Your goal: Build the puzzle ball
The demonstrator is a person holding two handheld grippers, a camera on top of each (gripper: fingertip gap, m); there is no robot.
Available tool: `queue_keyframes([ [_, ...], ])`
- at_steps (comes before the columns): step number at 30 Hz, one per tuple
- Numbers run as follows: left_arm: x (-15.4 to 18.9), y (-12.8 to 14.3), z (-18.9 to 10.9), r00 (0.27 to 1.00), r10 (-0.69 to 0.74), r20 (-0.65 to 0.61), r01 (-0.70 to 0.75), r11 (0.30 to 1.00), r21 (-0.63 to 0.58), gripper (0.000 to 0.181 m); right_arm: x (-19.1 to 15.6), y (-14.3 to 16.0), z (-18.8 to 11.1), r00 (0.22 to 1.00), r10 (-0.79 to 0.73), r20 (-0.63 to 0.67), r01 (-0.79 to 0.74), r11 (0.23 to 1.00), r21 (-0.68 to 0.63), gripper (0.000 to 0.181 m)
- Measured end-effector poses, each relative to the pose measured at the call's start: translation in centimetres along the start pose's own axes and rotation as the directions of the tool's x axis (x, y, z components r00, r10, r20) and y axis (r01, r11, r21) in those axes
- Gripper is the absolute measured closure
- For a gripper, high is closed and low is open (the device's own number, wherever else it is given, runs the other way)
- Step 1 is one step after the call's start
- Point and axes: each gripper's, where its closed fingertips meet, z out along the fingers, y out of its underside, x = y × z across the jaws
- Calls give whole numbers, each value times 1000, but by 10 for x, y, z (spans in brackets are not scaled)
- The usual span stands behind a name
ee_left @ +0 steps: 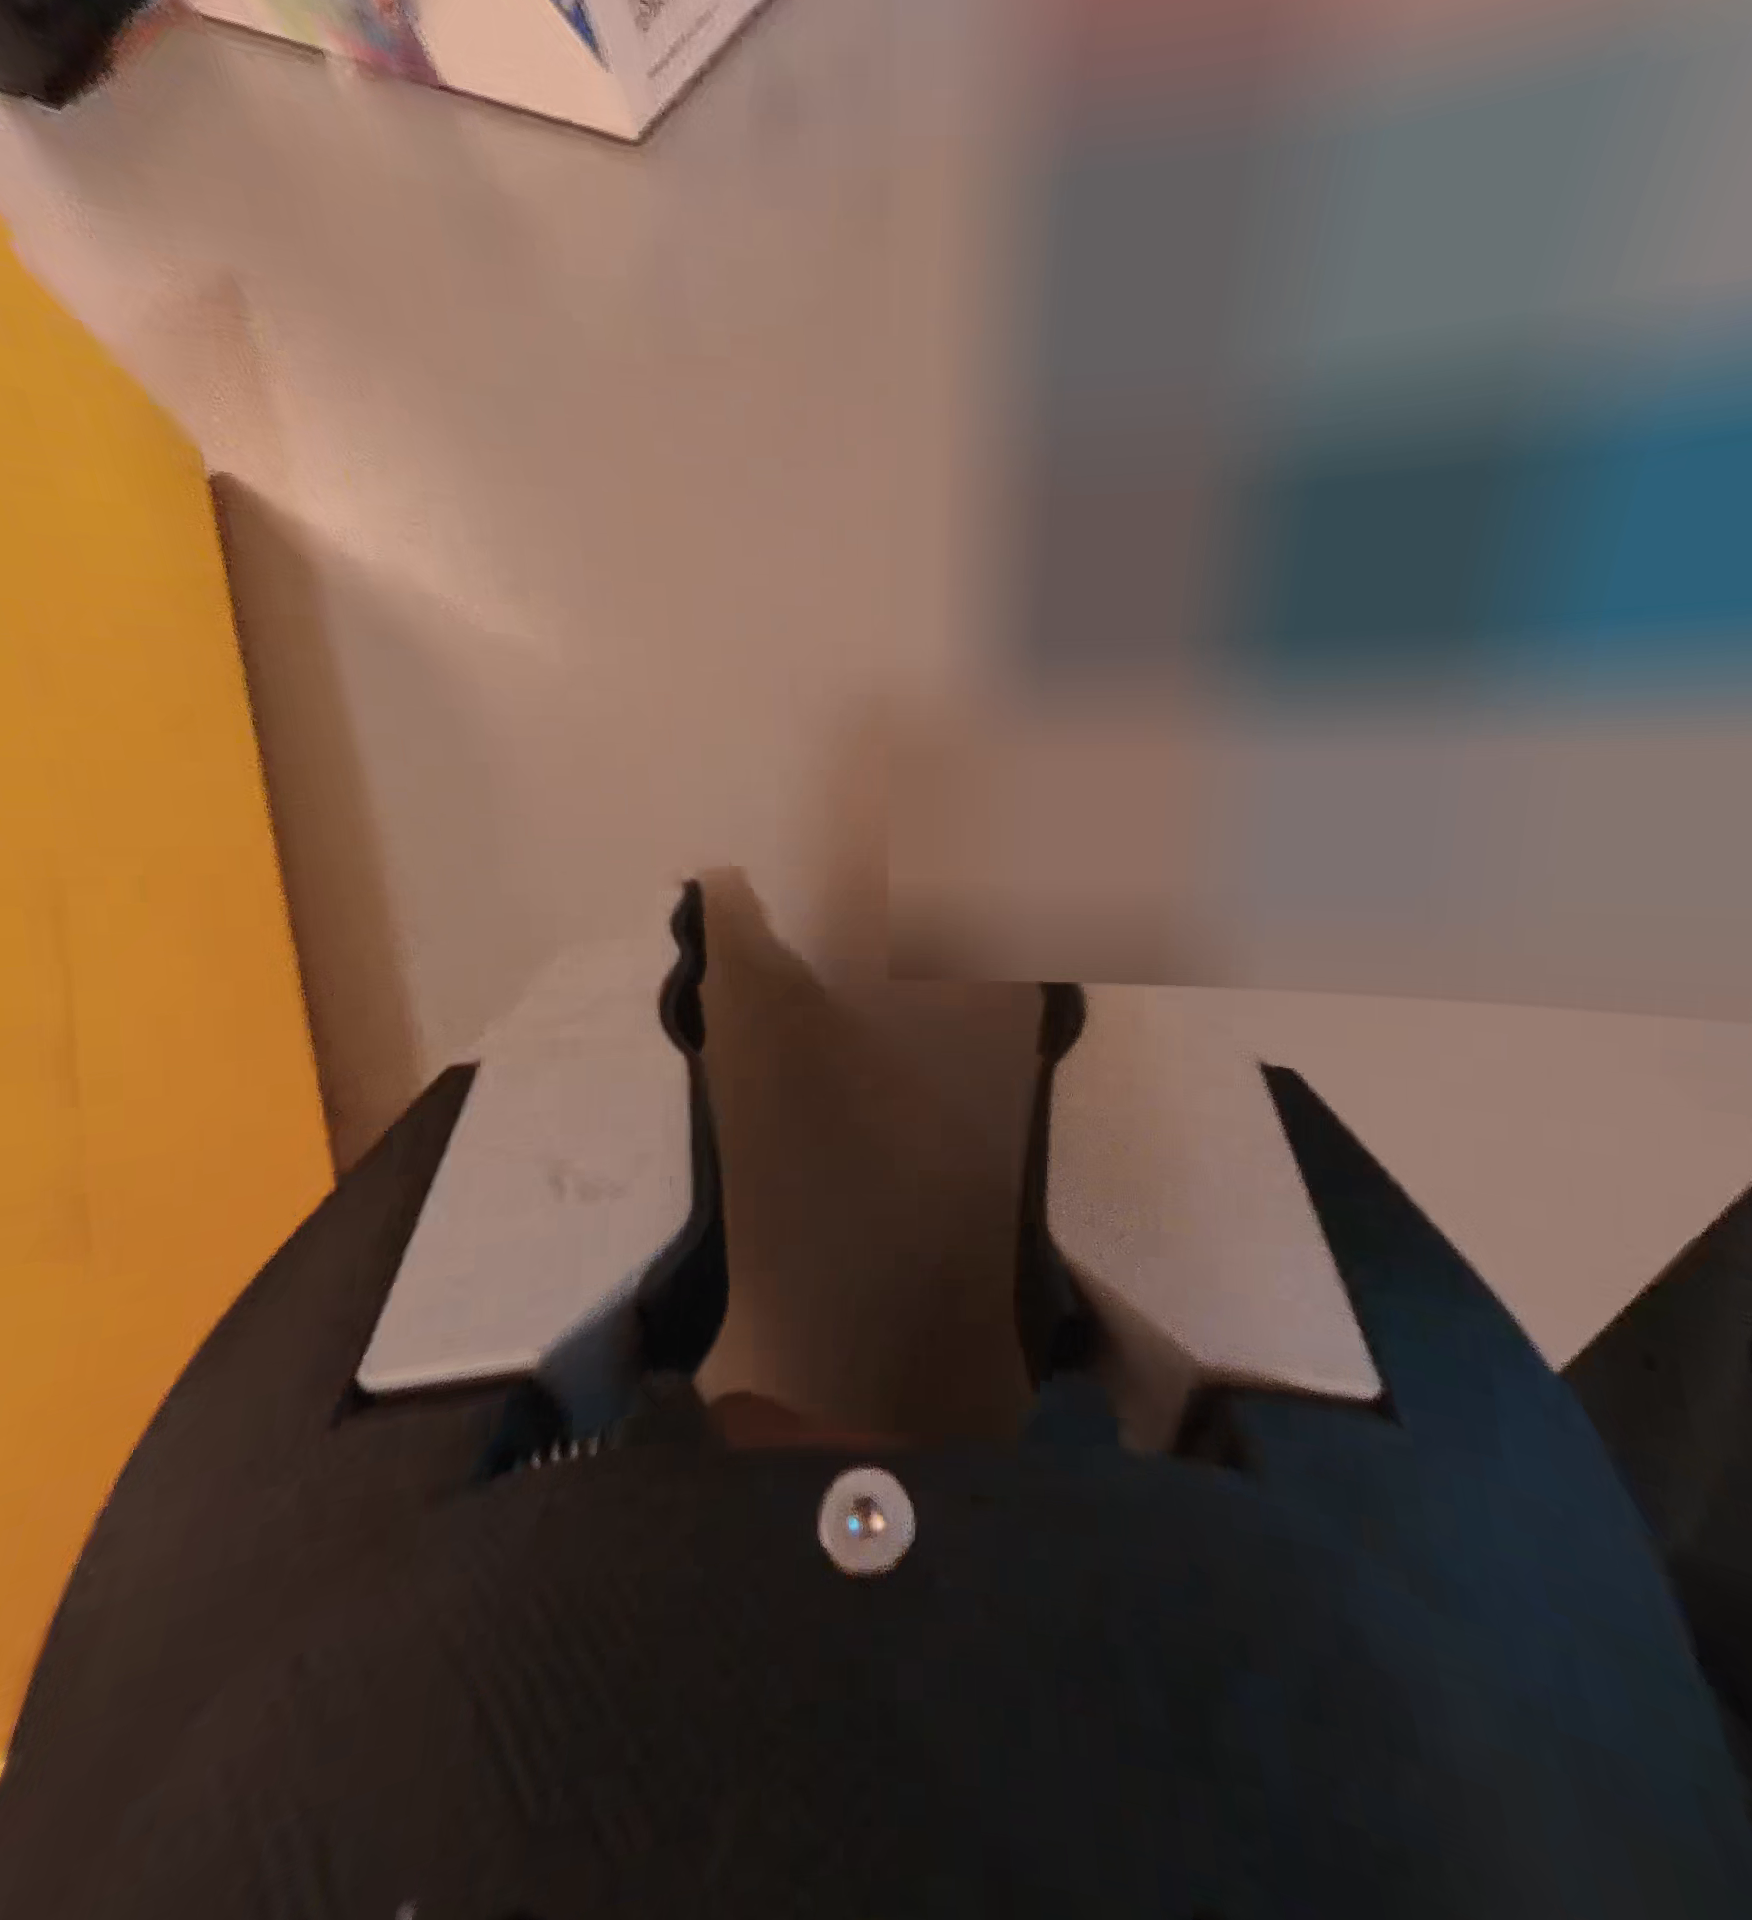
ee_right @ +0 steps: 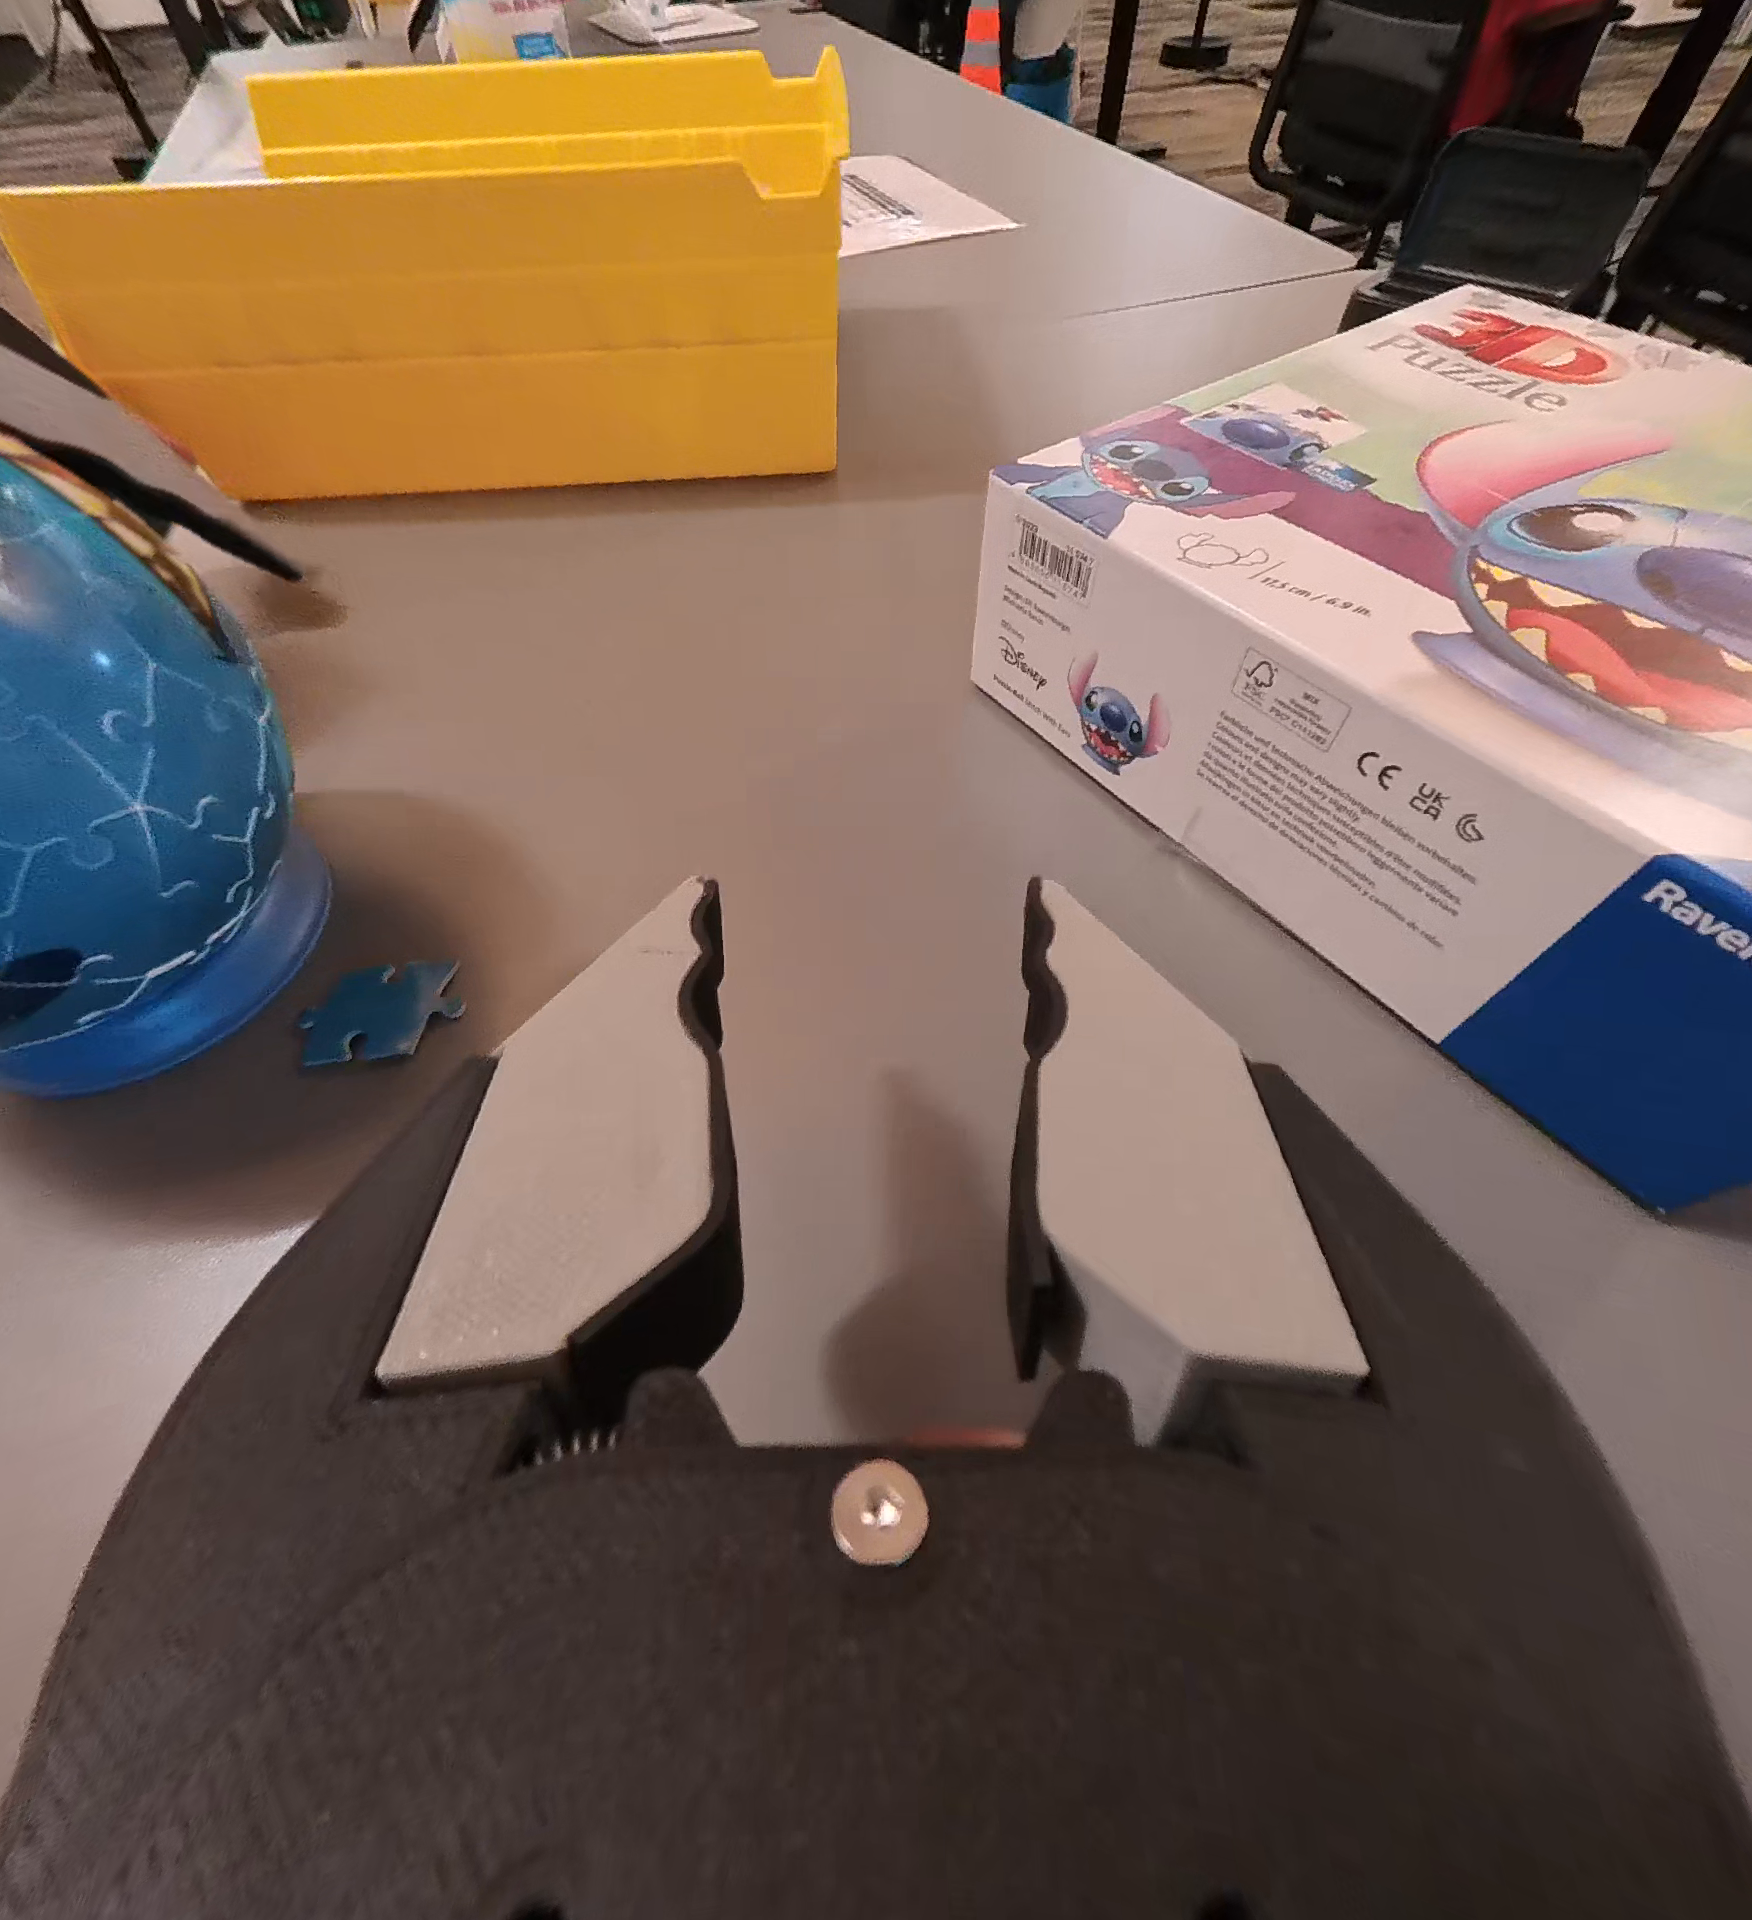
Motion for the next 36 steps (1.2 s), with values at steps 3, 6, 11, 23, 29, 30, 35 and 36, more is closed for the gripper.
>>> queue_keyframes([
  [3, -4, -3, -3, 997, -72, -29, 73, 997, 28, 112, -1, 6, -5, 999, -26, -33, 26, 999, -24, 128],
  [6, -18, -9, -11, 988, -153, 7, 151, 983, 103, 123, 2, 11, -9, 996, -42, -76, 38, 998, -49, 129],
  [11, -44, 0, -10, 957, -255, 136, 246, 966, 80, 125, 5, 16, -14, 990, -62, -127, 53, 996, -73, 129],
  [23, -63, 6, -1, 927, -321, 194, 319, 947, 40, 138, 10, 25, -7, 985, -93, -145, 71, 986, -149, 135],
  [29, -73, 0, -12, 904, -349, 248, 327, 936, 129, 140, 20, 21, -11, 976, -63, -208, 40, 992, -116, 133],
  [30, -73, 1, -12, 904, -344, 255, 322, 939, 122, 139, 23, 20, -12, 971, -66, -228, 40, 993, -114, 133],
  [35, -69, 7, -3, 919, -271, 286, 274, 961, 33, 139, 37, 27, -13, 928, -105, -358, 43, 983, -176, 129],
  [36, -68, 9, -2, 920, -258, 297, 264, 964, 20, 140, 40, 28, -14, 917, -113, -383, 43, 981, -187, 129],
])
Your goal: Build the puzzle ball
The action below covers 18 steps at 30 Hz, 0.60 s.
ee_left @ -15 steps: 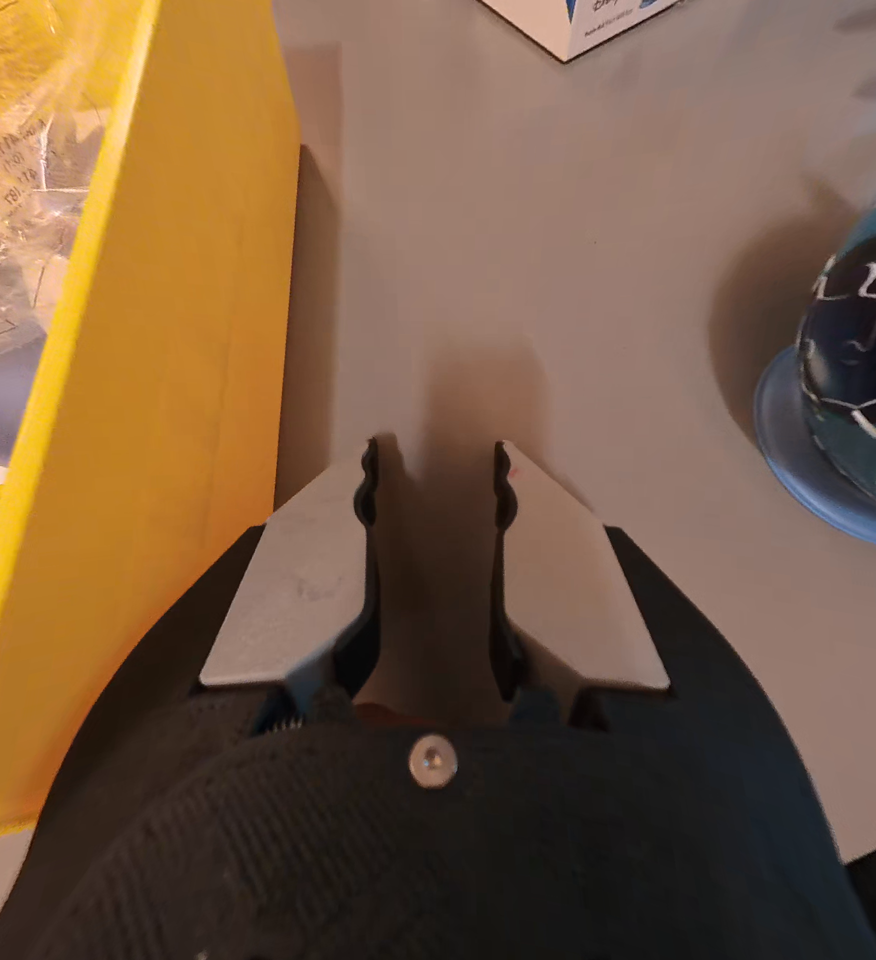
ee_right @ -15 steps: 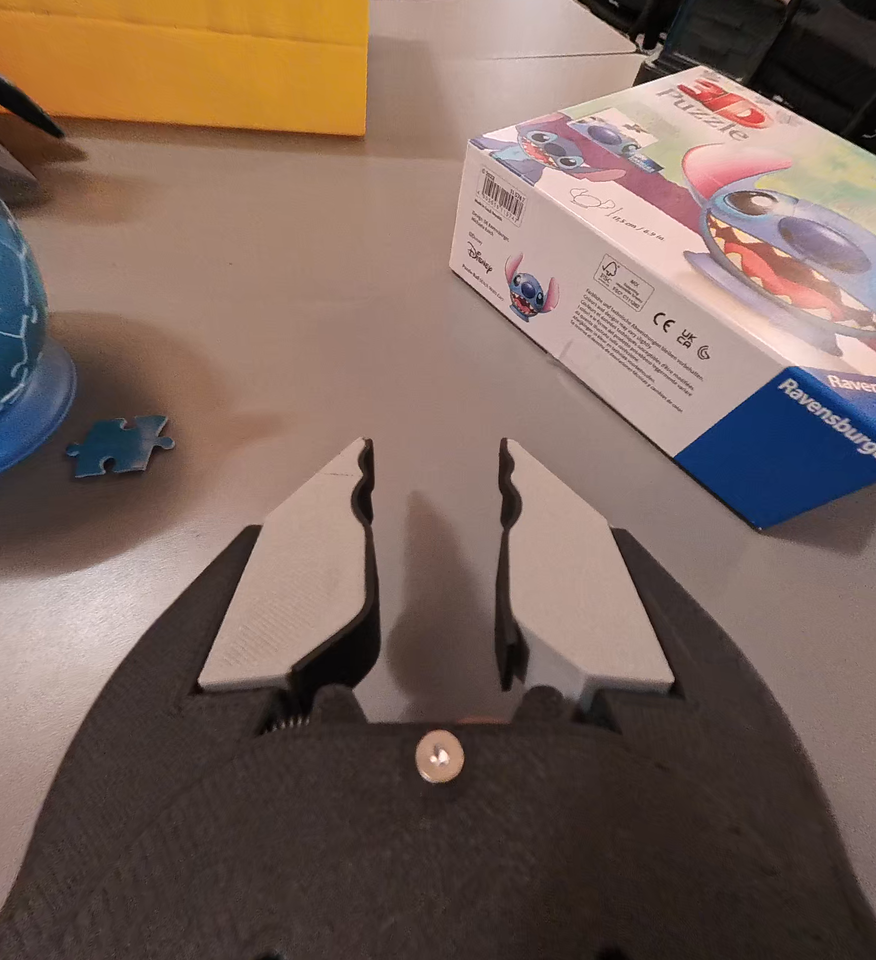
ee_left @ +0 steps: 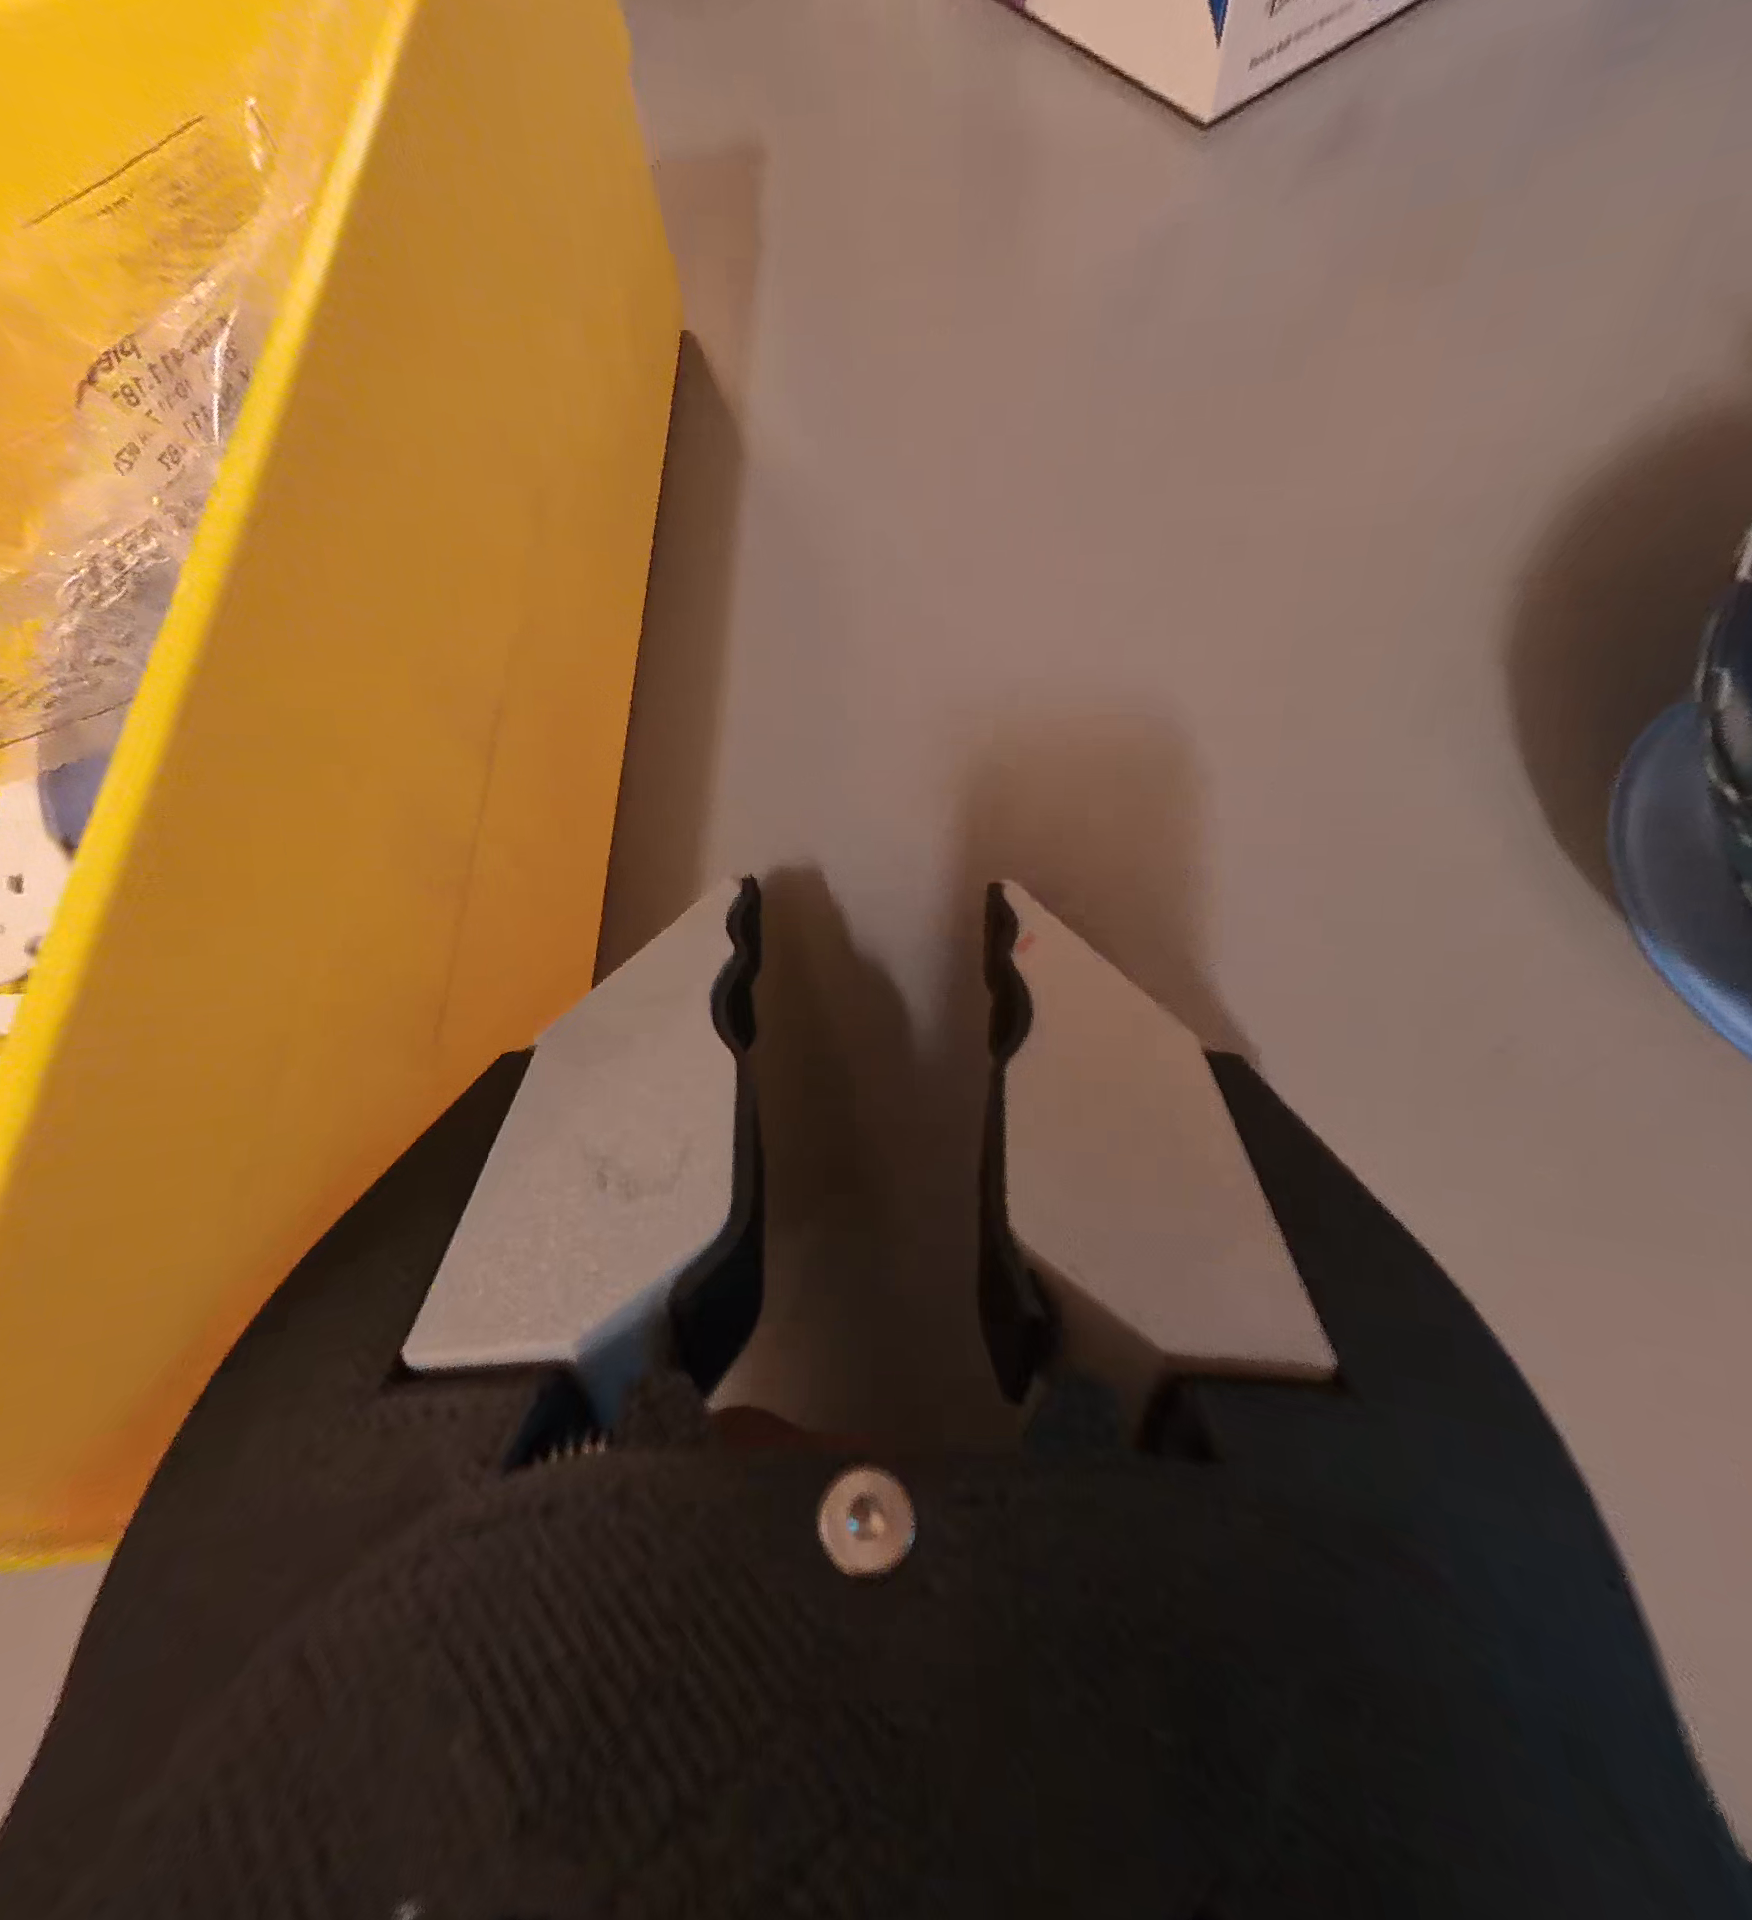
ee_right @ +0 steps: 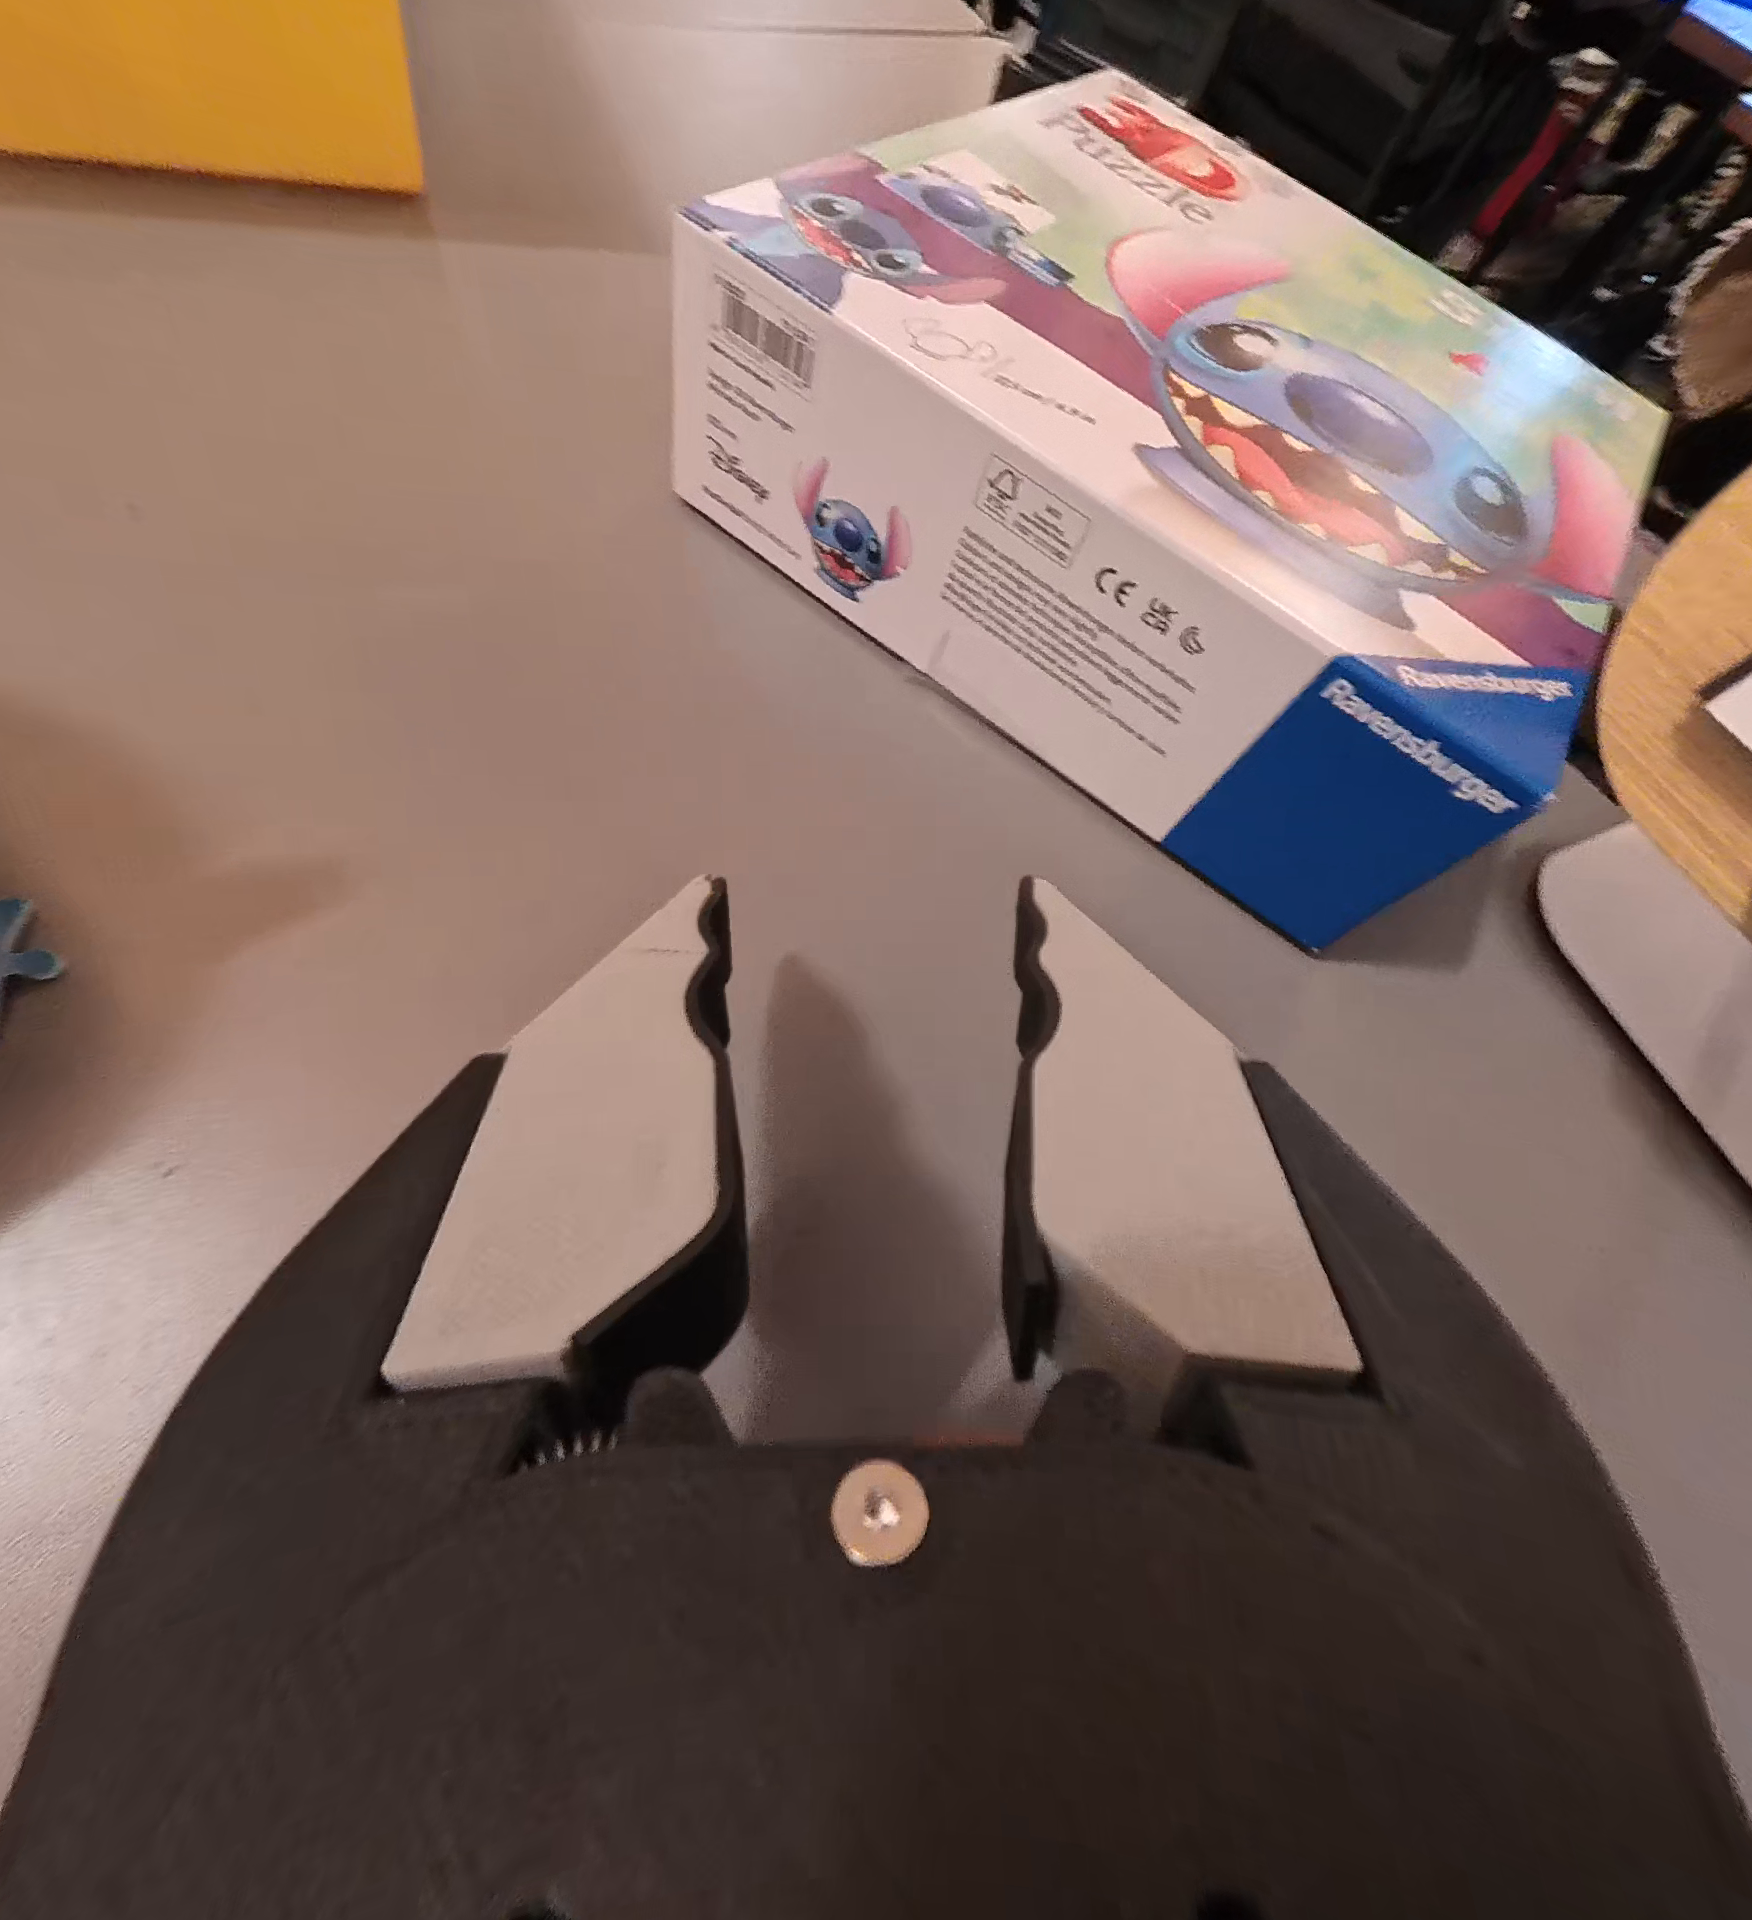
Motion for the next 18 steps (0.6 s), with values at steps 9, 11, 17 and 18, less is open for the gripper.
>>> queue_keyframes([
  [9, 4, 5, 4, 1000, 24, -19, -25, 999, -42, 147, 22, 8, 0, 987, 7, -159, -16, 998, -53, 125],
  [11, 4, 5, 4, 1000, 26, -16, -26, 999, -42, 147, 22, 8, 0, 985, 0, -170, -10, 998, -54, 124],
  [17, 5, 6, 4, 1000, 18, -25, -19, 999, -44, 148, 22, 8, -1, 983, -18, -183, 8, 998, -55, 122],
  [18, 5, 6, 4, 1000, 16, -27, -17, 999, -44, 148, 22, 8, 0, 983, -23, -182, 12, 998, -57, 122],
])
